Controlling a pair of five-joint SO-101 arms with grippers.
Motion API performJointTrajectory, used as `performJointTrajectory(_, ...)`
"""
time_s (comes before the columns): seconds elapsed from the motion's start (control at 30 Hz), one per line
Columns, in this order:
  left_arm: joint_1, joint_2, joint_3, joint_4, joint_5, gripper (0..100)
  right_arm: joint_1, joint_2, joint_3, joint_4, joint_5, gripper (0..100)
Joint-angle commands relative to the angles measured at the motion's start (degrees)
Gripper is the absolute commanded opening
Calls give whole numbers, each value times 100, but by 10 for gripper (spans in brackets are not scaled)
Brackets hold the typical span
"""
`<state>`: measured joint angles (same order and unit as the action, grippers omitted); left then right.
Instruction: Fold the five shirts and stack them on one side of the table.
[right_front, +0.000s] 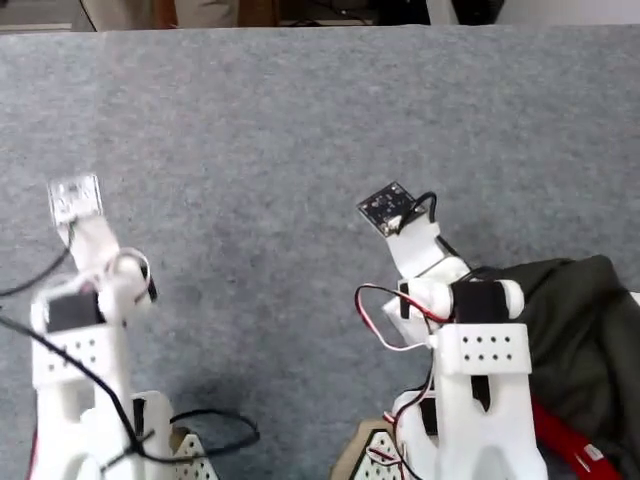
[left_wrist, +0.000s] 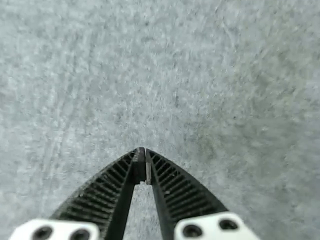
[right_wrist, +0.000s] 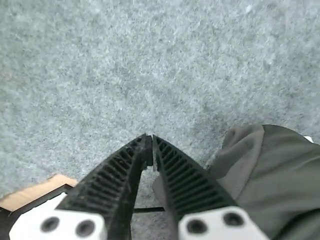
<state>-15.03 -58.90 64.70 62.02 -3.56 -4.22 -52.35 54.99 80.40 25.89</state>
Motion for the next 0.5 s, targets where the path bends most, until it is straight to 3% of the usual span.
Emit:
performJointTrajectory(0.0, -70, -848, 1081, -580, -44, 20, -48, -110, 303, -440, 53, 9)
performJointTrajectory(0.27, -88, -2730, 2611, -765, -44, 20, -48, -110, 1305, -1257, 53, 9)
performJointTrajectory(0.47, -730, -4110, 3262, -721, -44, 19, -48, -110, 1974, -1943, 53, 9)
